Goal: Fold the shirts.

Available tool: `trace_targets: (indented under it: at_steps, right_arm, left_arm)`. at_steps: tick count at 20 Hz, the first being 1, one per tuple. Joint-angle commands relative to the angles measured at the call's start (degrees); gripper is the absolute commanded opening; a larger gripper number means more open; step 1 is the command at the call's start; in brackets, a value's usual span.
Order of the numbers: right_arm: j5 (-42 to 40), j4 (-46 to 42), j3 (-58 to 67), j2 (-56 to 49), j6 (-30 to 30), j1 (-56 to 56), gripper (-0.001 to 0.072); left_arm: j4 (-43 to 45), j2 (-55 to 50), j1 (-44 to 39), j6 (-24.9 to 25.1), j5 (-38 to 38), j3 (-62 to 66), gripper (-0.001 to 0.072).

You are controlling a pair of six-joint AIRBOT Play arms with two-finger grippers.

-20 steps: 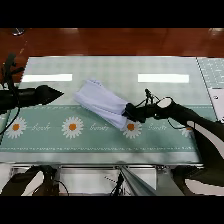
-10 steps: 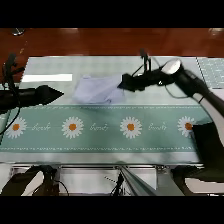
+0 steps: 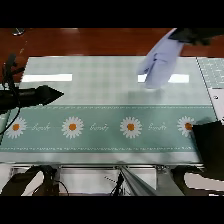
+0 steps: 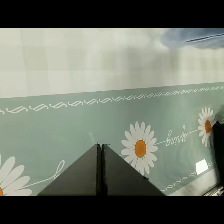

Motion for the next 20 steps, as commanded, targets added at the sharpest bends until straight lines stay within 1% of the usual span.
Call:
trace_targets:
  at_steps: [1, 2, 4, 5, 7, 9, 11, 14, 16, 19, 20]
  right_arm:
    - [10.58, -0.9, 2.64, 4.42, 2.45, -11.39, 0.002]
    - [13.49, -1.97, 2.64, 5.79, 3.02, -14.86, 0.002]
    - [20.09, -7.91, 2.64, 8.37, 3.76, -20.74, 0.0018]
    - [21.18, -10.43, 2.32, 9.77, 3.98, -23.26, 0.0018]
    - [21.2, -11.21, 0.46, 13.46, 5.03, -28.41, 0.0017]
    - [21.22, -11.61, -4.57, 17.97, 4.98, -32.92, 0.0018]
    - [21.22, -15.85, -12.15, 23.89, 5.03, -36.81, 0.0018]
    - [21.18, -28.46, -25.68, 34.23, 5.4, -42.07, 0.0019]
    - [21.14, -38.1, -33.2, 40.39, 4.55, -45.35, 0.0019]
    - [20.94, -52.7, -40.68, 47.56, 3.82, -50.64, 0.0019]
    - [20.59, -55.82, -42.47, 49.4, 4.2, -52.26, 0.002]
  left_arm:
    - [0.02, 0.02, -0.04, 0.0, 0.0, -0.04, 0.0023]
    - [0.02, 0.02, -0.04, 0.02, 0.0, -0.04, 0.0023]
    - [0.02, 0.0, -0.04, 0.02, 0.02, -0.04, 0.0023]
    - [0.02, 0.0, -0.07, 0.02, 0.04, -0.04, 0.0023]
    - [0.02, 0.0, -0.13, 0.02, 0.07, -0.04, 0.0023]
    - [0.02, 0.02, -0.28, 0.02, 0.13, -0.04, 0.0023]
    - [0.02, 0.0, -0.57, 0.04, 0.15, -0.04, 0.0023]
    - [0.0, 0.0, -1.18, 0.68, 0.26, -0.04, 0.0023]
    - [-0.02, 0.0, -1.73, 1.36, 1.05, -0.04, 0.0023]
    - [-0.02, 0.0, -2.51, 1.33, 3.34, -0.04, 0.0023]
    - [-0.02, 0.0, -2.95, 1.31, 4.22, -0.04, 0.0023]
